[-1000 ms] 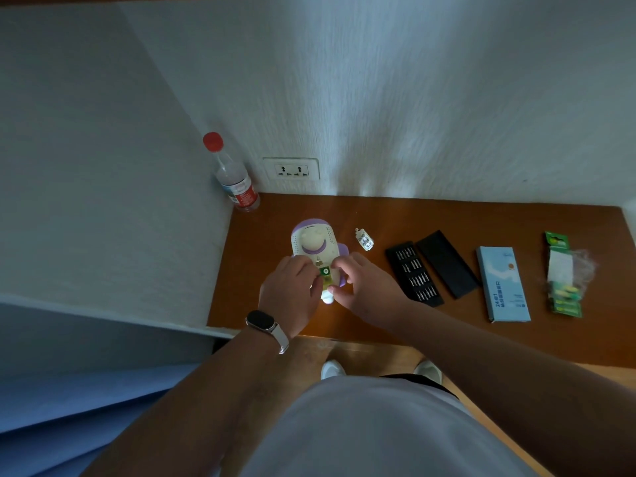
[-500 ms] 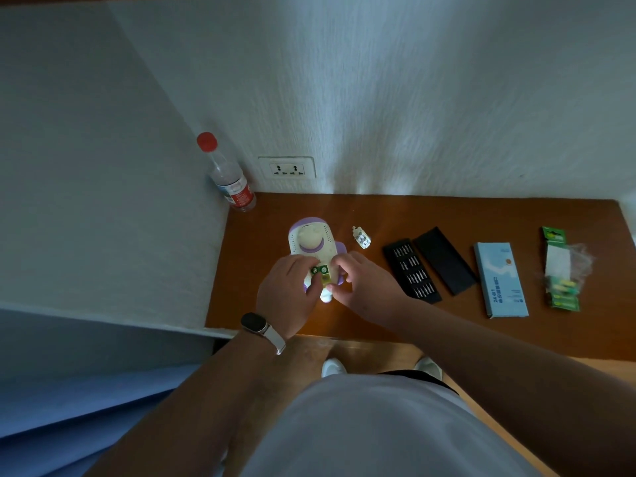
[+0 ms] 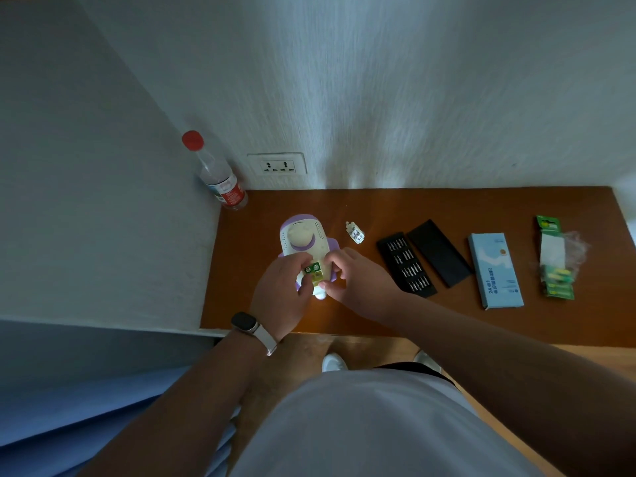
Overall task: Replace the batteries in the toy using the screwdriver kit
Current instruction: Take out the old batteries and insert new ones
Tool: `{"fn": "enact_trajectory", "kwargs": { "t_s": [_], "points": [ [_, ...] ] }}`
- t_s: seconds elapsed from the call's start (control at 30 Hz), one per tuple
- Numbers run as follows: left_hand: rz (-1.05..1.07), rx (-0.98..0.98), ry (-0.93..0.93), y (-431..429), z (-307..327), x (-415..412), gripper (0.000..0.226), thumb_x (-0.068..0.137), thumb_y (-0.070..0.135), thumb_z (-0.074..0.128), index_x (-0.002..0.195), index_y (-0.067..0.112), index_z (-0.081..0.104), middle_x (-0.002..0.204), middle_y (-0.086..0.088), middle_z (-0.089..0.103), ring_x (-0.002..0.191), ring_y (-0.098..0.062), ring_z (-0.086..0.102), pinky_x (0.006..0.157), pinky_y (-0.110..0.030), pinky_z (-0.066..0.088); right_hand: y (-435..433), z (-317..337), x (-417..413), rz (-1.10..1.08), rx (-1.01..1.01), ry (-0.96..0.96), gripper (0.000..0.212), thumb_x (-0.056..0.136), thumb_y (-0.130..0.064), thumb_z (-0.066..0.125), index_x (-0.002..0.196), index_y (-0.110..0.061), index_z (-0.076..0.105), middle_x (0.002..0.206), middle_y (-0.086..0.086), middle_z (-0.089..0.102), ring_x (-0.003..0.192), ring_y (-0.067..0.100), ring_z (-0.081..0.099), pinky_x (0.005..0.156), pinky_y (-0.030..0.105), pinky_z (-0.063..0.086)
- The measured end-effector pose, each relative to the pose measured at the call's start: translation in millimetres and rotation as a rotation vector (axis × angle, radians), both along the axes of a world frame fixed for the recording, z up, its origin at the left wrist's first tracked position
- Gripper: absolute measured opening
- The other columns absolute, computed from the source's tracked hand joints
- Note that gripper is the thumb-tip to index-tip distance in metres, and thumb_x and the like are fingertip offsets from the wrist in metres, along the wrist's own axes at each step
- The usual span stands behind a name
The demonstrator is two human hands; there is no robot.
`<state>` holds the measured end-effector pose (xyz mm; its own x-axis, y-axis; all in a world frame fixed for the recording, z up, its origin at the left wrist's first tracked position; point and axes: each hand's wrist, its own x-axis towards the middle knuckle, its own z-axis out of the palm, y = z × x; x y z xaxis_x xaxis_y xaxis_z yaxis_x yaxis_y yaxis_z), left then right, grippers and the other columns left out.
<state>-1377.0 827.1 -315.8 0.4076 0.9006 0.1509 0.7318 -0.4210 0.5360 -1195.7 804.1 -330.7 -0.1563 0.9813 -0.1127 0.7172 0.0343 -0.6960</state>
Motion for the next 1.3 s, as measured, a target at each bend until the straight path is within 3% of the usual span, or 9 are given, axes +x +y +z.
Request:
{"fn": "enact_trajectory", "kwargs": {
  "t_s": [0.27, 0.4, 0.63, 0.93, 1.3],
  "points": [
    [-0.11, 0.197, 0.112, 3, -6, -1, 0.034, 0.071, 0.0, 0.086, 0.1, 0.003, 0.068, 0.087, -0.012, 0.071, 0.08, -0.029, 0.068, 0.063, -0.036, 0.058, 2, -2, -1, 0.009, -0.02, -0.018, 0.032, 0.088, -0.043, 0.063, 0.113, -0.026, 0.052, 0.104, -0.013, 0.05, 0.089, 0.011, 0.054, 0.076, 0.03, 0.052],
    [-0.018, 0.232, 0.15, 6, -10, -2, 0.033, 0.071, 0.01, 0.088, 0.099, 0.007, 0.071, 0.088, -0.01, 0.073, 0.083, -0.028, 0.068, 0.063, -0.033, 0.056, 3, -4, -1, 0.014, -0.02, -0.025, 0.029, 0.087, -0.044, 0.063, 0.109, -0.029, 0.051, 0.102, -0.015, 0.048, 0.087, 0.01, 0.055, 0.072, 0.027, 0.051],
    [-0.101, 0.274, 0.213, 7, -10, -3, 0.021, 0.076, 0.014, 0.085, 0.092, 0.007, 0.073, 0.088, -0.011, 0.069, 0.081, -0.029, 0.065, 0.058, -0.037, 0.058, 5, -4, 0, 0.015, -0.026, -0.036, 0.033, 0.088, -0.044, 0.063, 0.114, -0.027, 0.051, 0.103, -0.015, 0.047, 0.086, 0.008, 0.054, 0.064, 0.019, 0.041],
    [-0.187, 0.38, 0.413, 9, 2, -3, 0.023, 0.074, 0.024, 0.086, 0.091, 0.012, 0.076, 0.087, -0.011, 0.068, 0.08, -0.029, 0.065, 0.058, -0.035, 0.051, 4, -3, 2, -0.005, -0.026, -0.076, 0.03, 0.088, -0.046, 0.063, 0.11, -0.029, 0.051, 0.102, -0.015, 0.049, 0.082, 0.005, 0.053, 0.06, 0.013, 0.035],
    [-0.143, 0.392, 0.374, 12, -6, -7, 0.022, 0.077, 0.025, 0.084, 0.085, 0.009, 0.071, 0.088, -0.012, 0.069, 0.079, -0.028, 0.067, 0.06, -0.037, 0.056, 3, -12, -6, -0.029, 0.002, -0.138, 0.027, 0.087, -0.055, 0.058, 0.101, -0.033, 0.049, 0.092, -0.014, 0.055, 0.065, -0.001, 0.046, 0.055, 0.017, 0.033]
  ]
}}
